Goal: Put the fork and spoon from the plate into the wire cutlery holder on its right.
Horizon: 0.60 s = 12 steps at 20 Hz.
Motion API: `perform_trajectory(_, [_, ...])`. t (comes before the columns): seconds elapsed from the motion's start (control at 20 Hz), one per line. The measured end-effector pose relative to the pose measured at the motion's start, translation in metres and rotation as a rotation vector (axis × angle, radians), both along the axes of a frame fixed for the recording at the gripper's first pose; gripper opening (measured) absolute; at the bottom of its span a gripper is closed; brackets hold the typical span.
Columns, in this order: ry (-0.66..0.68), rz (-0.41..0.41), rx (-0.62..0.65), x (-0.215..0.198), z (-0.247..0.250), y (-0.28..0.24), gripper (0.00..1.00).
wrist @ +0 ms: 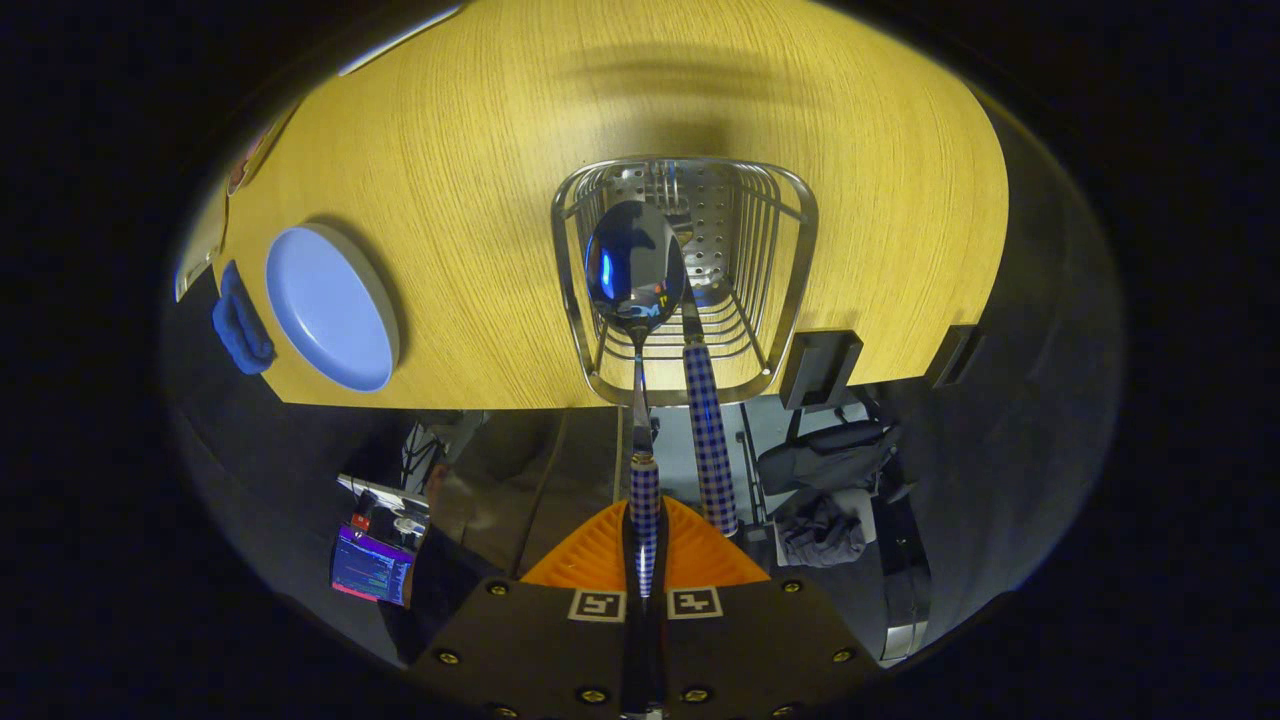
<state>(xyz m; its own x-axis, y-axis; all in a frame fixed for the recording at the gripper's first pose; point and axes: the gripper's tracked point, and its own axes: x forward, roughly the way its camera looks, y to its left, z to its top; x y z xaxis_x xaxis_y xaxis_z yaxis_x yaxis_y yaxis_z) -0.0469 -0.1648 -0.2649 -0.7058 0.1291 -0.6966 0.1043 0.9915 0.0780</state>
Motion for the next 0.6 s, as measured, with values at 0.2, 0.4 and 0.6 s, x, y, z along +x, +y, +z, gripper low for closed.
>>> perform_trajectory(0.2, [0.06, 0.05, -0.014, 0.002, -0.005, -0.004, 0.01])
perform_trajectory(0.4, [0.114, 0.092, -0.05, 0.007, -0.013, -0.006, 0.01])
perform_trajectory(0.6, [0.174, 0.163, -0.06, 0.009, -0.014, -0.007, 0.03])
